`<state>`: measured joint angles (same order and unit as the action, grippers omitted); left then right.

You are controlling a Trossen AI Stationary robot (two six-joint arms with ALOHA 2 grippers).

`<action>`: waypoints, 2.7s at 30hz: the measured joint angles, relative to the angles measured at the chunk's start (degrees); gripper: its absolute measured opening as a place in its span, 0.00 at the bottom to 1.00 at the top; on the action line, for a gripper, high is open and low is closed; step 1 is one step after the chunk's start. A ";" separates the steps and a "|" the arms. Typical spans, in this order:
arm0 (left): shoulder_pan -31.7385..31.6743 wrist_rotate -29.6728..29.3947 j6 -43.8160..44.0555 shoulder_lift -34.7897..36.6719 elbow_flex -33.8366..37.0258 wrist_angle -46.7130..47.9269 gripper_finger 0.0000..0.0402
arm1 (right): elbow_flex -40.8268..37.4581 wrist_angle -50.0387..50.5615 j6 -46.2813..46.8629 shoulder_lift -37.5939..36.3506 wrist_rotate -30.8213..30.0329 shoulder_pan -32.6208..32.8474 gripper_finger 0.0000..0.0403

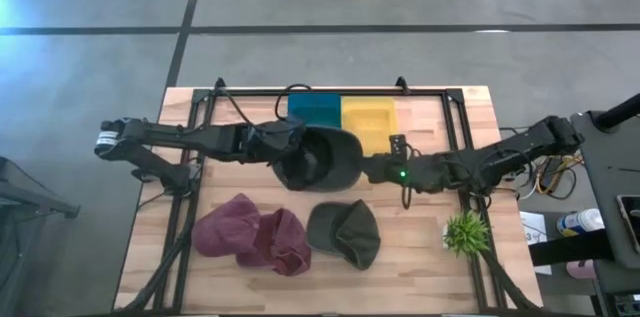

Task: Pick & Place hat
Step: Put the right gray cap into the yellow bin

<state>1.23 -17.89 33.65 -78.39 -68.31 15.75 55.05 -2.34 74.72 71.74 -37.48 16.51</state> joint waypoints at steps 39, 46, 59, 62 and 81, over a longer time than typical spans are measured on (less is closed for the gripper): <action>9.01 -13.52 -5.66 12.90 13.60 -10.61 0.30 | 4.68 10.78 -0.64 -2.56 4.20 0.05 0.03; 8.69 -13.03 -5.51 5.50 10.05 -9.73 0.30 | 4.79 8.48 2.51 2.49 9.56 -2.55 0.03; 7.98 -15.44 -1.24 -9.03 -5.09 19.29 0.30 | 5.57 3.80 5.97 11.99 23.23 -6.72 0.03; 8.38 -14.27 -3.55 -10.08 -5.44 18.56 0.30 | 5.40 0.36 4.07 13.54 24.33 -6.64 0.03; 10.64 -12.92 8.00 8.67 -4.42 38.62 0.30 | 3.89 1.88 -1.72 11.31 18.18 -5.90 0.03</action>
<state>11.88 -30.81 41.65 -69.72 -72.74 54.37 58.94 -0.46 73.01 83.05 -19.29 10.61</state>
